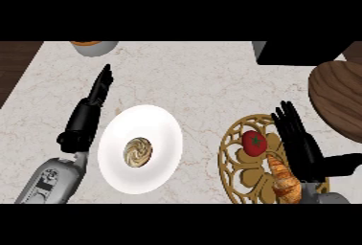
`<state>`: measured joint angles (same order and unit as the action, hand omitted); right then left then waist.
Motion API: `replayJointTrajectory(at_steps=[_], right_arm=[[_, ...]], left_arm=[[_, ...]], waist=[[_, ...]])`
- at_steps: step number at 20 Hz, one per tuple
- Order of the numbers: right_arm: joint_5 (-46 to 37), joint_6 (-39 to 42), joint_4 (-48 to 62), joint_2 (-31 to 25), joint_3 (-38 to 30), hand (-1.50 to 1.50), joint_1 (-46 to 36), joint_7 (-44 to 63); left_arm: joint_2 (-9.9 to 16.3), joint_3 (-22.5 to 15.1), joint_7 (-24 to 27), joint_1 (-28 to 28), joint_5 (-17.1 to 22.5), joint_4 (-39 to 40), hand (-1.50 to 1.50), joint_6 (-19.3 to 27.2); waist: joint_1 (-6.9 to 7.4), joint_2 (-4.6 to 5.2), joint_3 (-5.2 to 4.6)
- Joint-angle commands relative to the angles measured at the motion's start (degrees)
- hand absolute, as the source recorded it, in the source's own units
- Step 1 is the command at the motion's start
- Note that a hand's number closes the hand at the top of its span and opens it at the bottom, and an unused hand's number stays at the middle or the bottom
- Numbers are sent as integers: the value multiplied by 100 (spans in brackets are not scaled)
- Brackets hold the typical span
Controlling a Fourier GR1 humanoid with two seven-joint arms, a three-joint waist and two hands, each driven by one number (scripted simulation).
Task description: Pick the croissant from the placemat and place it in the bowl
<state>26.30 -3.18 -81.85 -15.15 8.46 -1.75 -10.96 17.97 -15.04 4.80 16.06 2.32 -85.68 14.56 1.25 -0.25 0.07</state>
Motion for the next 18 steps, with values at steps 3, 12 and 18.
replayJointTrajectory(at_steps=[3,12,18], right_arm=[[-203,172,-910,-801,-374,150,363,124],[-1610,-354,-1582,-1206,-397,-150,1158,-106],[-3355,-493,-1365,-2110,186,-150,894,127]], left_arm=[[66,58,-81,-257,298,-6,0,-617],[-214,-335,-876,-820,719,-676,0,-1290],[-461,-455,-510,-650,566,-119,0,-1206]], waist=[[-198,7,-12],[-141,15,-7],[-107,35,-13]])
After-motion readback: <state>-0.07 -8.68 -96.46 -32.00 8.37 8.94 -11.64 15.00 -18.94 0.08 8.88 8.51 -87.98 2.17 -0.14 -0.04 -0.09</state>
